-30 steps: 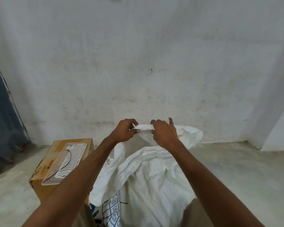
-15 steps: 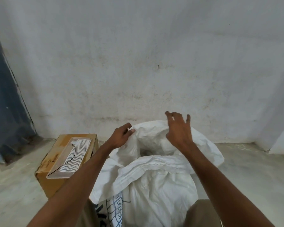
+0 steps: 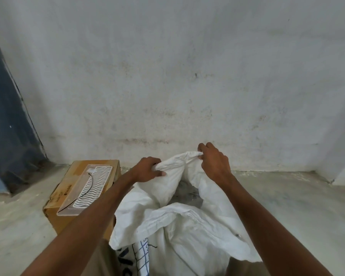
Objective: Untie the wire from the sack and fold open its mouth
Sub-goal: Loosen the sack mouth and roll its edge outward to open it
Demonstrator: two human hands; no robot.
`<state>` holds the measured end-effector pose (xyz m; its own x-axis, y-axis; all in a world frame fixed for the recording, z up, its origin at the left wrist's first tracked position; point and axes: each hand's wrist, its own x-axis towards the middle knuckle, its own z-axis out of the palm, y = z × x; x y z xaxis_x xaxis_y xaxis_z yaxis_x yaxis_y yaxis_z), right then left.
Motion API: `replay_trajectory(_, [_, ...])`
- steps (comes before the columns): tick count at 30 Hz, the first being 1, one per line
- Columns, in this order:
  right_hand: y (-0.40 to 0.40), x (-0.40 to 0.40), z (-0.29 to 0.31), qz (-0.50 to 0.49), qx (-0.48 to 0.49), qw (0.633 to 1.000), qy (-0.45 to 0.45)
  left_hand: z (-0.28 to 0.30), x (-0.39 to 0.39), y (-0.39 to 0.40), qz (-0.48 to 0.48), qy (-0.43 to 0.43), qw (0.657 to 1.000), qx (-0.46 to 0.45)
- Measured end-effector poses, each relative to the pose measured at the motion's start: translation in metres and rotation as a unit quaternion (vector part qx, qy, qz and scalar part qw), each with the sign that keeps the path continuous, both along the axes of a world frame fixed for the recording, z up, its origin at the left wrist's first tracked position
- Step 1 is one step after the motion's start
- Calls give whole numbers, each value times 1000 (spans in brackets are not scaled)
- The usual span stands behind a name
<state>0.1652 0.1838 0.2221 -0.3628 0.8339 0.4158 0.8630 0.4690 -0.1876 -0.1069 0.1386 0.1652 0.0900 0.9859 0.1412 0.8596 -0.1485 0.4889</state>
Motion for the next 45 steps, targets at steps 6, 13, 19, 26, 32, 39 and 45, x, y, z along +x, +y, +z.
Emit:
replay_trajectory(6, [9,-9,6,17,-12,1000,9,30,-3,4,51,-44,997,46])
replay_trajectory(13, [17,-1,26,67,48,996,-34,49,-14,1,-44,4,998,45])
replay_trajectory(19, [19,2,28,96,43,994,-14,49,-1,1,3,-41,992,118])
replay_trajectory(26, [22,21,26,167,80,982,-40,52,27,-10,-10,-77,996,40])
replay_trajectory(32, [15,20,23,122,61,989,-53,45,39,2,10,-84,990,113])
replay_trajectory(39, [25,-9,36,-14,-280,959,51,45,56,7,45,-106,991,70])
replay_trajectory(45, [36,0,36,9,-449,876,176,26,49,4,-58,180,955,228])
